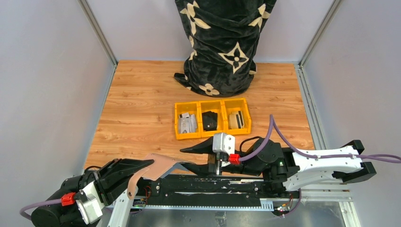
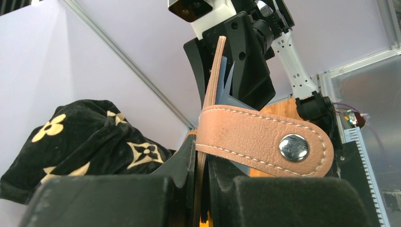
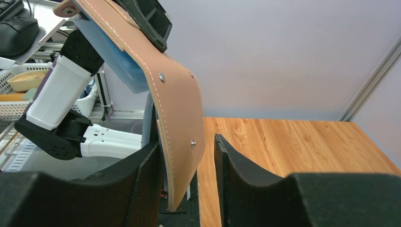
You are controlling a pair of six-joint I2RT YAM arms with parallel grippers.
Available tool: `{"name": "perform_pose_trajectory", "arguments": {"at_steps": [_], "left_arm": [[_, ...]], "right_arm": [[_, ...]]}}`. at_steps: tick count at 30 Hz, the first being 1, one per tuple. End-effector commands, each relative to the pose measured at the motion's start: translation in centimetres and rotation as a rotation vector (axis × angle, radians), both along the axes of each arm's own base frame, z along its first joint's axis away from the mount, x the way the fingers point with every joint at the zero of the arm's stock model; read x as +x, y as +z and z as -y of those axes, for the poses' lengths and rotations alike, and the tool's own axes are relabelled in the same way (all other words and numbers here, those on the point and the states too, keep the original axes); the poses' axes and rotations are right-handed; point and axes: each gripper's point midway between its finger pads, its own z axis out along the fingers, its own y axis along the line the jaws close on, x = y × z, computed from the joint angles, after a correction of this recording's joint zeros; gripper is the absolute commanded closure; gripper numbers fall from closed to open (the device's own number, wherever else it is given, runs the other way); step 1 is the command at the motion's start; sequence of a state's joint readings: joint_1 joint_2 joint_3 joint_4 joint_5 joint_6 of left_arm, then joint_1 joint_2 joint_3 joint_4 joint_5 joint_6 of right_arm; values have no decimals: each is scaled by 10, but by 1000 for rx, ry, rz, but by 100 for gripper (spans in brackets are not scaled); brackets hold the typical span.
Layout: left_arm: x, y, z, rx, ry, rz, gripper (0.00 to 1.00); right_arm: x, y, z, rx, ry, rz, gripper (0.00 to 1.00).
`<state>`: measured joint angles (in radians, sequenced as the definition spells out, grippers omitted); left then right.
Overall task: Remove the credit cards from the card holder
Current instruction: Remove the credit card from the card holder.
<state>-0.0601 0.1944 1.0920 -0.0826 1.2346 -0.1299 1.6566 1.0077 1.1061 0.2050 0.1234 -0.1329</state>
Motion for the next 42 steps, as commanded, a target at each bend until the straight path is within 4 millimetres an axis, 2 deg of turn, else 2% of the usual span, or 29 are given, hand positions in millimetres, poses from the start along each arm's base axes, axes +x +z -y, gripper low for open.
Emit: {"name": "perform_pose_trajectory", "arguments": {"at_steps": [1, 3, 6, 7, 8, 9, 10, 11, 12, 16, 17, 22, 29, 32, 36, 42], "left_arm": [[9, 6, 0, -45, 11, -38, 100], [12, 3, 0, -54, 10, -71, 100], [18, -5, 0, -65, 12, -112, 99], [23, -9, -1, -79, 26, -138, 91], [28, -12, -3, -92, 51, -155, 82], [31, -14, -5, -106, 73, -175, 63], [34, -17, -6, -114, 82, -197, 33], [36, -22, -5, -113, 82, -222, 11], [39, -27, -5, -108, 83, -248, 2], [43, -45, -3, -101, 65, -327, 0], [47, -49, -3, -107, 67, -332, 0], [64, -59, -8, -153, 126, -315, 0], [88, -61, -19, -191, 231, -243, 9], [97, -66, -22, -191, 271, -219, 15], [105, -68, -25, -195, 293, -191, 17], [123, -56, -43, -271, 425, -126, 29]], "right_arm": [[-11, 22, -8, 66, 48, 13, 54], [-18, 23, -15, 66, 82, 6, 59], [-16, 23, -24, 36, 66, -34, 82], [-9, 26, -25, 25, 30, -59, 90], [1, 23, -27, 0, -33, -97, 98], [12, 19, -27, -31, -98, -125, 100], [27, 12, -24, -75, -188, -148, 100], [33, 6, -23, -109, -233, -188, 100], [41, 4, -20, -134, -285, -216, 100], [62, 1, -16, -199, -445, -279, 100], [65, 6, -15, -204, -475, -288, 100], [75, 3, -28, -253, -572, -287, 100], [69, -1, -65, -284, -557, -279, 100], [67, 3, -71, -283, -551, -276, 100], [66, 4, -79, -279, -542, -281, 100], [61, -5, -89, -309, -527, -284, 100]]}}
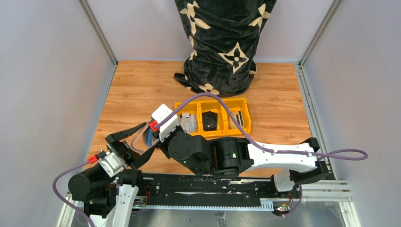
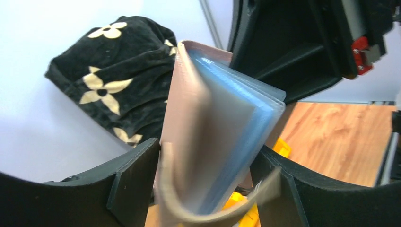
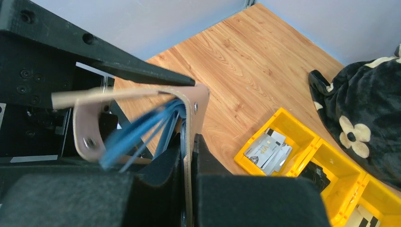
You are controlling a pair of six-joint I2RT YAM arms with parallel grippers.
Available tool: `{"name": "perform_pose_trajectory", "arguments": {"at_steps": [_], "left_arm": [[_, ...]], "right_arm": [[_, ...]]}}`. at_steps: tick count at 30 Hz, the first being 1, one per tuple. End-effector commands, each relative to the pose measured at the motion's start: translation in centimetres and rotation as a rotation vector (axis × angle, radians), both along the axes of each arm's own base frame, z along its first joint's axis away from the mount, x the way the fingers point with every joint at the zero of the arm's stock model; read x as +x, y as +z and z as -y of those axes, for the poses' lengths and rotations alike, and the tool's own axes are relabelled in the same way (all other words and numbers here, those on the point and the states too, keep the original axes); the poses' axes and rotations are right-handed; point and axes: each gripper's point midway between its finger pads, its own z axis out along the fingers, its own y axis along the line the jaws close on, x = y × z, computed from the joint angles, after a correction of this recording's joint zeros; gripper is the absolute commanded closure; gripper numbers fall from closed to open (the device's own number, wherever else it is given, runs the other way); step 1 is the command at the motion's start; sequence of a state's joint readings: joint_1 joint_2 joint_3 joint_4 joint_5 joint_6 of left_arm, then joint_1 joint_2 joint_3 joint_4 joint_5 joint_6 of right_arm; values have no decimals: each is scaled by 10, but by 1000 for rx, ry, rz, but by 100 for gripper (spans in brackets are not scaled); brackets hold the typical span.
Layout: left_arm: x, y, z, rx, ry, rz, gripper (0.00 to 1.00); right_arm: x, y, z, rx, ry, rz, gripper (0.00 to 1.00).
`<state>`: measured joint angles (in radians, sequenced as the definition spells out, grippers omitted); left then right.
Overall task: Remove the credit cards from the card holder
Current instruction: Remove the credit card from the card holder.
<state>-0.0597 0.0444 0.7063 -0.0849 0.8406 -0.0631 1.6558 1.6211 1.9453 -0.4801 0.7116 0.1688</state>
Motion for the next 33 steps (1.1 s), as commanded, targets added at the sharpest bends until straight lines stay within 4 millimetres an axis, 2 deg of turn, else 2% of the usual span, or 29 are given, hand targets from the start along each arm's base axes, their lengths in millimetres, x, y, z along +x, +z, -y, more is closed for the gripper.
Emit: {"name": "perform_pose_trajectory", "arguments": {"at_steps": [1, 6, 11, 16, 22, 26, 28, 33], "left_arm": [[11, 13, -16, -42, 120, 69, 29], [4, 17, -16, -33, 117, 78, 30], [-6, 20, -15, 0, 113, 91, 34], [-10, 28, -18, -41, 122, 71, 39], [-16, 44, -16, -123, 85, 38, 48], [-22, 48, -5, -126, -8, -26, 49], [-30, 48, 3, -115, -80, -72, 46], [-45, 37, 22, -105, -268, -280, 27]], "right_arm": [[-13, 6, -10, 47, 49, -43, 100], [-11, 6, -2, 54, 44, -42, 100], [-9, 9, 18, 103, 55, -47, 100], [-12, 7, 39, 130, 103, -48, 100], [-25, 4, 52, 134, 200, -53, 100], [-39, 7, 54, 139, 308, -29, 100], [-45, 7, 55, 131, 353, -13, 100], [-62, 11, 59, 139, 477, 25, 100]]}}
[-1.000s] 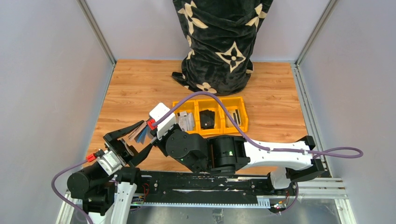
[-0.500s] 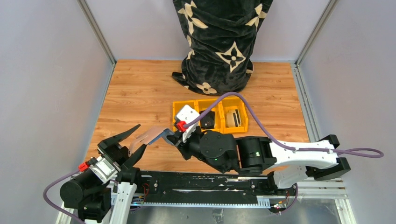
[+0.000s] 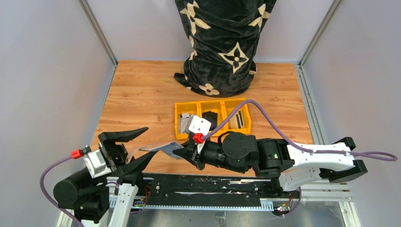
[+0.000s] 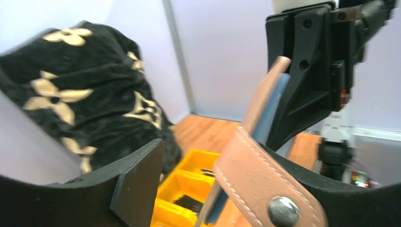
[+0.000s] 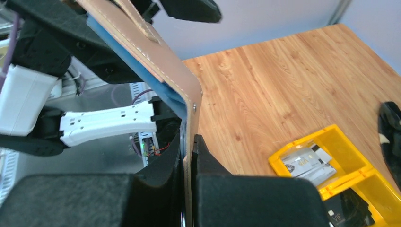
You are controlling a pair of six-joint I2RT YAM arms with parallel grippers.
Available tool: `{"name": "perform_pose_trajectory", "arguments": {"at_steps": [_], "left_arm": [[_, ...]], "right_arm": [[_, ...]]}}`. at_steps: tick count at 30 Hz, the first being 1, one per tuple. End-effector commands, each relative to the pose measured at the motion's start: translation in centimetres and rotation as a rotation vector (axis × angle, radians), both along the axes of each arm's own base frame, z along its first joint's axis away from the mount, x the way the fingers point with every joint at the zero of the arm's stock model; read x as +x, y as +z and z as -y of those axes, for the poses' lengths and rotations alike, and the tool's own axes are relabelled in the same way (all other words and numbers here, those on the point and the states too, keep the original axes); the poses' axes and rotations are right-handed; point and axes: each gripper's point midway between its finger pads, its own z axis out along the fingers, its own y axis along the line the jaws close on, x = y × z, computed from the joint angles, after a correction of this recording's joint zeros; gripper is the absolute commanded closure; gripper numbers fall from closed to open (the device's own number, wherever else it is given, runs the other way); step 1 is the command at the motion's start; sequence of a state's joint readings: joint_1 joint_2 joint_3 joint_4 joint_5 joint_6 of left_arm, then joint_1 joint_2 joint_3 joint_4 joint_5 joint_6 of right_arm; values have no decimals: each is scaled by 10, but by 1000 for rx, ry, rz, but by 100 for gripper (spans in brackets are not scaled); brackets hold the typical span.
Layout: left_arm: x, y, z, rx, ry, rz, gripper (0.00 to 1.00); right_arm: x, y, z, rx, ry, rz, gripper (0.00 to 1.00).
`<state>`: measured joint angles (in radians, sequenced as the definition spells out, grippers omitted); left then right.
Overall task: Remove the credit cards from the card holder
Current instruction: Remove the credit card from the card holder.
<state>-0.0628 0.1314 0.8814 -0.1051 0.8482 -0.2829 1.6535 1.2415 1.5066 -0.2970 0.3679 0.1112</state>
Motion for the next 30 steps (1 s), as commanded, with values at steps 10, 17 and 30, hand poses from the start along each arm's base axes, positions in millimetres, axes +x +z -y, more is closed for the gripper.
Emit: {"name": "perform_pose_trajectory", "arguments": {"at_steps": [10, 17, 30], "left_arm": [[-30, 3, 29, -21, -374, -330, 40], [-36, 18, 29, -81, -398, -374, 57], [-26, 21, 26, -183, -379, -530, 51]], "right_arm": [[-32, 21, 16, 109, 253, 74, 100], [-36, 22, 18, 139, 296, 77, 100], [-29, 28, 7, 144, 323, 84, 100]]}}
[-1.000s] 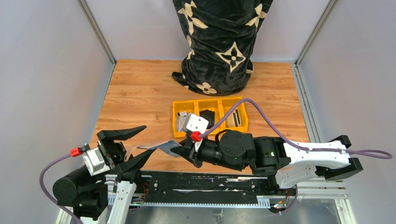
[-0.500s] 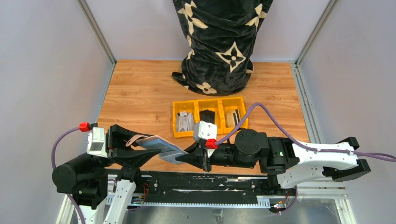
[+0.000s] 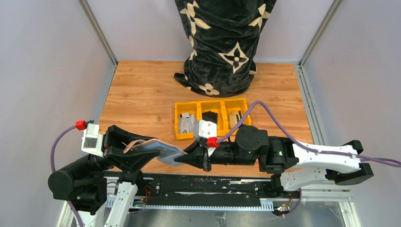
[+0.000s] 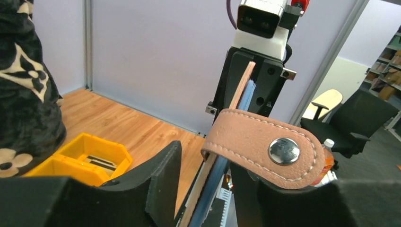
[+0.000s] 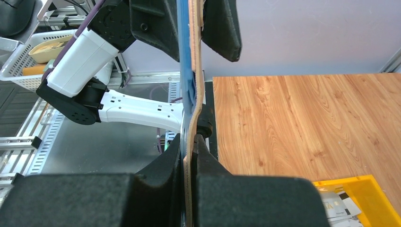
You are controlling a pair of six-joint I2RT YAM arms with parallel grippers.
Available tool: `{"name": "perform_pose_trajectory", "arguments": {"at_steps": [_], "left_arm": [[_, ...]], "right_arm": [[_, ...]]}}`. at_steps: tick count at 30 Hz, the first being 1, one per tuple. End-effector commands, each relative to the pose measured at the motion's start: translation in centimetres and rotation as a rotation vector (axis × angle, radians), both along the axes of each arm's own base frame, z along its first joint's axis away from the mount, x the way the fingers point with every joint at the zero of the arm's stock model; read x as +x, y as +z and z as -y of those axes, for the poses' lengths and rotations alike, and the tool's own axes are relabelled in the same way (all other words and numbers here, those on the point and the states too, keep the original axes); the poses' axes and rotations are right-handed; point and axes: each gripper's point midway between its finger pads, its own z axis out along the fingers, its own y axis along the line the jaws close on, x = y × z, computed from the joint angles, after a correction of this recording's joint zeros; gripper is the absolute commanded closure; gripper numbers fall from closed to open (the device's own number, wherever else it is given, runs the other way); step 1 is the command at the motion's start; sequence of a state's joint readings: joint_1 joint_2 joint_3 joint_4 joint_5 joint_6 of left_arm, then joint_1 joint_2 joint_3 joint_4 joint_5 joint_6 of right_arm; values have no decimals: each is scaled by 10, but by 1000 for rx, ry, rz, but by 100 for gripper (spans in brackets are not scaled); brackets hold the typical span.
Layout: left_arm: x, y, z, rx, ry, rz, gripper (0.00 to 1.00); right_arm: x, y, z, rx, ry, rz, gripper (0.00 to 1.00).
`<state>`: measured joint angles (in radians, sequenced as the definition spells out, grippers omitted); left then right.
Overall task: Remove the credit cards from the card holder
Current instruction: Remove the credit card from the card holder.
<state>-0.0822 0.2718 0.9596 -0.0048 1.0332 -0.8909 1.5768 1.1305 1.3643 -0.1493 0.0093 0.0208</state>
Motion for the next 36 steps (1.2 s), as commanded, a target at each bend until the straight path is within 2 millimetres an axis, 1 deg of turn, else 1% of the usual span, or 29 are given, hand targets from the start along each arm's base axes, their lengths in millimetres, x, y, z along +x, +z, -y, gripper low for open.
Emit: {"name": "perform_pose_trajectory", "arguments": {"at_steps": [1, 3, 4, 6, 8, 12, 16, 19, 21, 24, 25, 29, 31, 33, 35, 36], "left_arm": [[6, 6, 0, -30, 2, -78, 51], [7, 5, 0, -28, -5, -92, 51], [7, 4, 0, -25, -9, -99, 53], [8, 1, 2, -11, -25, -106, 62], [9, -2, 3, -2, -40, -125, 68], [7, -2, 5, 8, -66, -142, 75], [7, -1, 5, 8, -75, -153, 86], [8, -1, 5, 8, -74, -164, 94], [8, -1, 5, 9, -75, -168, 94], [8, 1, 5, 10, -70, -157, 87], [8, 1, 5, 10, -68, -153, 85], [7, -2, 5, 26, -73, -145, 82], [4, -4, 6, 36, -83, -143, 79], [2, -5, 6, 43, -90, -137, 78], [0, -6, 6, 51, -96, -133, 81], [0, -7, 6, 54, -102, -137, 84]], "right_arm": [[0, 19, -2, 44, 40, 18, 100], [2, 18, -2, 30, 49, 18, 100], [2, 19, -3, 23, 55, 17, 100], [2, 17, -2, 5, 72, 16, 100], [1, 17, 0, -3, 89, 15, 100], [-4, 15, 5, -38, 164, 27, 100], [2, 17, 7, -57, 190, 23, 100], [3, 14, 7, -73, 224, 15, 100], [1, 10, 5, -95, 265, 1, 100], [-4, -1, 0, -152, 328, -19, 100], [-5, -10, -3, -190, 346, -35, 100], [-8, -21, -7, -255, 399, -72, 100], [-7, -22, -8, -260, 407, -78, 100], [-5, -20, -7, -255, 414, -83, 100], [-2, -18, -5, -250, 419, -94, 100], [0, -17, -5, -248, 421, -99, 100]]}}
